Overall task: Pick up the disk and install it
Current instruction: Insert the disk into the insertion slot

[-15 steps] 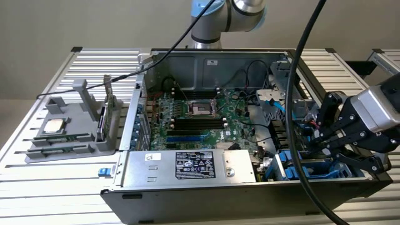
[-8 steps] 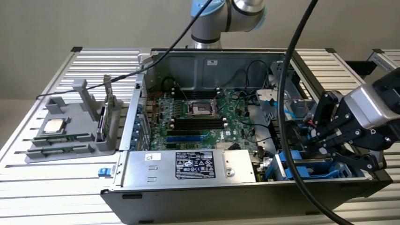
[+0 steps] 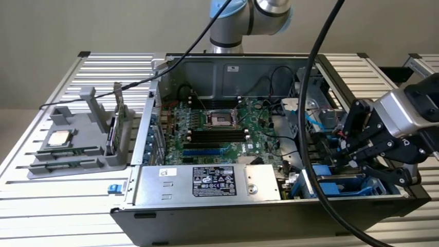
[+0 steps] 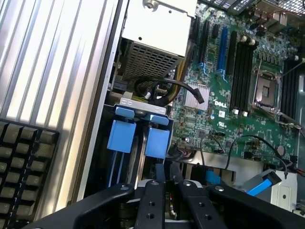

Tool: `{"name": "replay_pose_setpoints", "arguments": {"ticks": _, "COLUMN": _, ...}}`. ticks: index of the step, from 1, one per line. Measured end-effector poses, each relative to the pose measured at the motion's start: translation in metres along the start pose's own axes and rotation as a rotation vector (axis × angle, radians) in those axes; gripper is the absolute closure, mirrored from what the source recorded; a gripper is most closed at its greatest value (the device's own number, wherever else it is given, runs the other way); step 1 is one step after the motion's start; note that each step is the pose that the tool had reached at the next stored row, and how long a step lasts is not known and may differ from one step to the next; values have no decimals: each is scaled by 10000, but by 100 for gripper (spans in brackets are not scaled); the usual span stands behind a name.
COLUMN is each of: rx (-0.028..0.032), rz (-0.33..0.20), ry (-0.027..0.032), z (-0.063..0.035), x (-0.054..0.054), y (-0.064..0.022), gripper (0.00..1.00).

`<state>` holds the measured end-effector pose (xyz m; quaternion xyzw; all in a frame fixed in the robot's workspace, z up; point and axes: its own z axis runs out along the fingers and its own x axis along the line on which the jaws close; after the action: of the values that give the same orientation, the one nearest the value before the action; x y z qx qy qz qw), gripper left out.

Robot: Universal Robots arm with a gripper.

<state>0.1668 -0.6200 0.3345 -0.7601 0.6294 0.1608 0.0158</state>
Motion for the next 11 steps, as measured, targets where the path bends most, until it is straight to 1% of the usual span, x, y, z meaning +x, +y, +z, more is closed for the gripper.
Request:
{"name": "replay_pose_setpoints", "arguments": {"ticks": 3, "rx": 89, "rz": 320, "ry": -58, "z": 1, "x": 1, "y": 0, "gripper": 83}}
{"name": "replay_pose_setpoints", "arguments": {"ticks": 5, "rx": 134, "rz": 488, "ry": -83, "z": 1, "x": 0, "y": -1, "gripper": 83}}
{"name": "replay_pose_setpoints", "arguments": {"ticks": 6, "rx": 151, "rz": 554, "ry": -87, "z": 1, "x": 0, "y": -1, "gripper": 83}}
{"name": "replay_pose_setpoints", "arguments": {"ticks": 7, "rx": 159, "rz": 594, "ry": -77, "z": 1, "x": -1, "y": -2, "gripper": 83}}
{"name": "replay_pose_setpoints", "arguments": {"ticks": 9, "rx": 162, "rz": 650, "ry": -25, "z": 1, "x": -5, "y": -1, "gripper": 83}}
{"name": "replay_pose_setpoints", "arguments": {"ticks": 10, "rx": 160, "rz": 667, "ry": 18, "z": 2, "x": -9, "y": -2, "gripper": 83}}
{"name": "replay_pose_setpoints", "arguments": {"ticks": 11, "rx": 153, "rz": 685, "ry": 77, "z": 2, "x": -14, "y": -2, "gripper": 83}}
